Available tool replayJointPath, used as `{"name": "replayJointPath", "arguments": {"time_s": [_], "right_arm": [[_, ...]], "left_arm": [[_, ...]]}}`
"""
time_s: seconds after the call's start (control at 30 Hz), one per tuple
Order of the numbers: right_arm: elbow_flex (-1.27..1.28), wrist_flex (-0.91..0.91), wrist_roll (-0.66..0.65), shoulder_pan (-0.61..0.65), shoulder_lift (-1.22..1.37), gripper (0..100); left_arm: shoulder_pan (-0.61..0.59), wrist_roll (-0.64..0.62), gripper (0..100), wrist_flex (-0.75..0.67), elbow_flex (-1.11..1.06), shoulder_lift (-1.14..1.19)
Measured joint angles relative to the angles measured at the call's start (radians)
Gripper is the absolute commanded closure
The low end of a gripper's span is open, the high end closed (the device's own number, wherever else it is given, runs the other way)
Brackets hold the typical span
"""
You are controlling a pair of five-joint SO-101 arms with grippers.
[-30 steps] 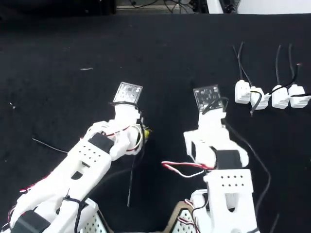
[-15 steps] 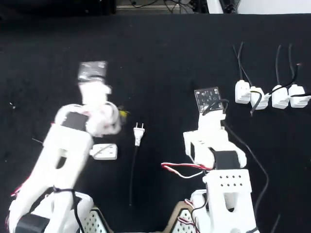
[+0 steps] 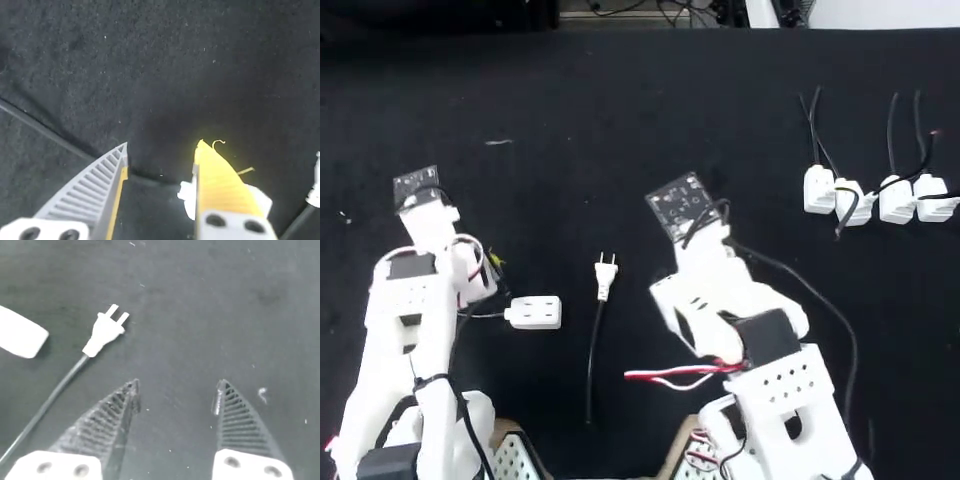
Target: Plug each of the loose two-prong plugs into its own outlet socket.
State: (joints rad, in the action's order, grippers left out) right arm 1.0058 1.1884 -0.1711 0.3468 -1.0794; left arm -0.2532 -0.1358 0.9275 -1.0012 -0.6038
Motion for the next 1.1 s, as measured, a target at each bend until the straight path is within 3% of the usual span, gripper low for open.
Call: {"name": "replayJointPath", "arguments": {"time_s": [0.2,0.47,0.83,1.1], "right_arm": [[-0.091,0.034,0.000,0.084,0.000,77.0],[-0.126,-0.023,0.025,0.230,0.023,77.0],[-0.126,-0.374,0.232,0.302,0.562,77.0],[-0.126,-0.506,0.318,0.305,0.763,77.0]], "left_arm": [[-0.002,0.002,78,-0.218,-0.170,0.000],[0.002,0.003,78,-0.265,-0.207,0.000],[0.002,0.008,78,-0.295,-0.224,0.000],[0.002,0.011,78,-0.350,-0.239,0.000]]}}
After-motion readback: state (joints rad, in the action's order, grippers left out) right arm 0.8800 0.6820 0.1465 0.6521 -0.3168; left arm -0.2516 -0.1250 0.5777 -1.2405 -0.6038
